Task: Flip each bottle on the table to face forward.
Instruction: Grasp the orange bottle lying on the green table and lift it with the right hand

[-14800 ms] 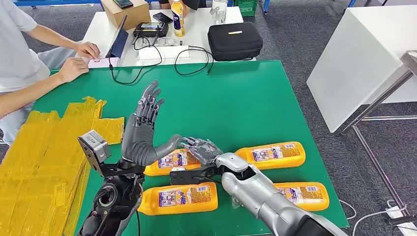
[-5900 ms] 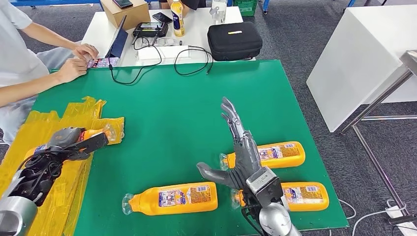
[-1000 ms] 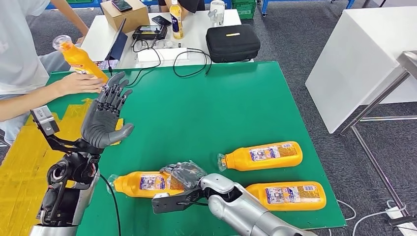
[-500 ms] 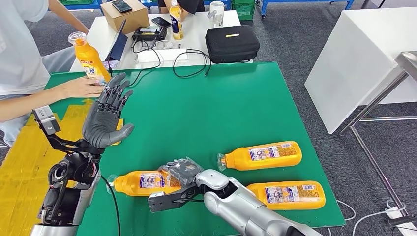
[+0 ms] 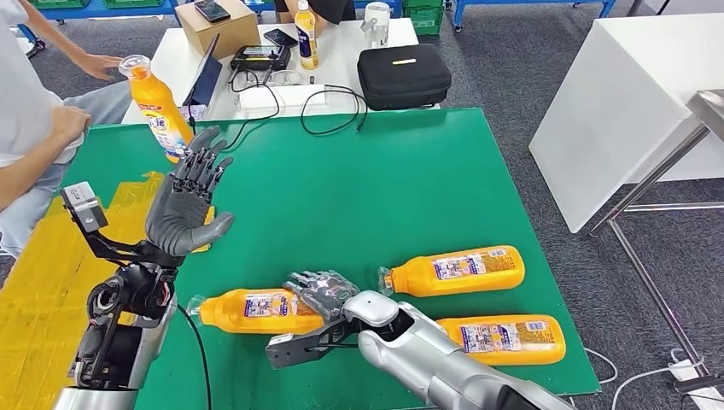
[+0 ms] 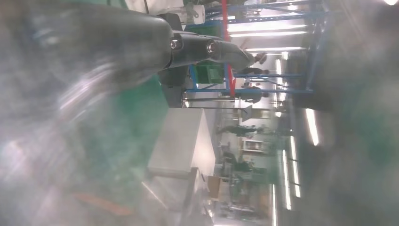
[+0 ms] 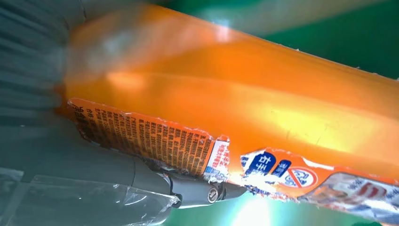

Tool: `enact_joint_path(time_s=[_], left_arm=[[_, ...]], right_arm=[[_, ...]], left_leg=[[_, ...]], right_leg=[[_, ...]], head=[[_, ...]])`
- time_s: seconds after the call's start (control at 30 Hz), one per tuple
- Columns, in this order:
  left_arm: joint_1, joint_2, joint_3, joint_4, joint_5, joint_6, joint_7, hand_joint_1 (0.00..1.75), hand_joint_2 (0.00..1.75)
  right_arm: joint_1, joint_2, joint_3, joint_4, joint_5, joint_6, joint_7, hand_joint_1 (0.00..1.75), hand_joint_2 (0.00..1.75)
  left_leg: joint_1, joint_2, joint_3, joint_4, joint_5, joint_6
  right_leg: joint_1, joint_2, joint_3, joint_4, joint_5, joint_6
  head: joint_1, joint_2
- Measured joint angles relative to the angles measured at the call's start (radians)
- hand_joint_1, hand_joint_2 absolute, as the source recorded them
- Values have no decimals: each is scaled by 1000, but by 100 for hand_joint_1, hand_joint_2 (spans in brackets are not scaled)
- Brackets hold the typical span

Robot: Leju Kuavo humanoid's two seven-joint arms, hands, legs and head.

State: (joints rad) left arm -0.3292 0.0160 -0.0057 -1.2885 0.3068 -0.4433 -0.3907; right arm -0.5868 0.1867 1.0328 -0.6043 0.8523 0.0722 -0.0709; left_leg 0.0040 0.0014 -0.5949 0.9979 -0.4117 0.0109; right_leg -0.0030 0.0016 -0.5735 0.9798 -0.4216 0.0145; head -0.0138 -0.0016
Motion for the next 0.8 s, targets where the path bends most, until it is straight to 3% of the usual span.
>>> enact_joint_path(time_s=[0.33, 0.37, 0.47, 0.5, 0.8], left_arm=[[-5, -1, 0, 10, 1, 0, -1, 0, 175], [-5, -1, 0, 11, 1, 0, -2, 0, 175], [-6, -1, 0, 13, 1, -1, -2, 0, 175], [-6, -1, 0, 14, 1, -1, -2, 0, 175], [-6, -2, -1, 16, 1, 0, -2, 0, 175]], right_arm=[[-8, 2, 6, 16, 3, 0, 6, 0, 175], [-8, 2, 6, 18, 5, 0, 10, 14, 175], [-10, 4, 8, 23, 12, -1, 19, 144, 175], [-10, 5, 8, 25, 13, -2, 22, 174, 175], [-7, 9, 8, 33, 12, -33, 35, 175, 175]], left_leg=[[0, 0, 0, 0, 0, 0], [0, 0, 0, 0, 0, 0], [0, 0, 0, 0, 0, 0], [0, 0, 0, 0, 0, 0], [0, 1, 1, 0, 0, 0]], right_leg=[[0, 0, -1, 0, 0, 0], [0, 0, 0, 0, 0, 0], [0, 0, 0, 0, 0, 0], [0, 0, 0, 0, 0, 0], [0, 1, 0, 0, 0, 0]], head=[[0, 0], [0, 0], [0, 0], [0, 0], [0, 0]])
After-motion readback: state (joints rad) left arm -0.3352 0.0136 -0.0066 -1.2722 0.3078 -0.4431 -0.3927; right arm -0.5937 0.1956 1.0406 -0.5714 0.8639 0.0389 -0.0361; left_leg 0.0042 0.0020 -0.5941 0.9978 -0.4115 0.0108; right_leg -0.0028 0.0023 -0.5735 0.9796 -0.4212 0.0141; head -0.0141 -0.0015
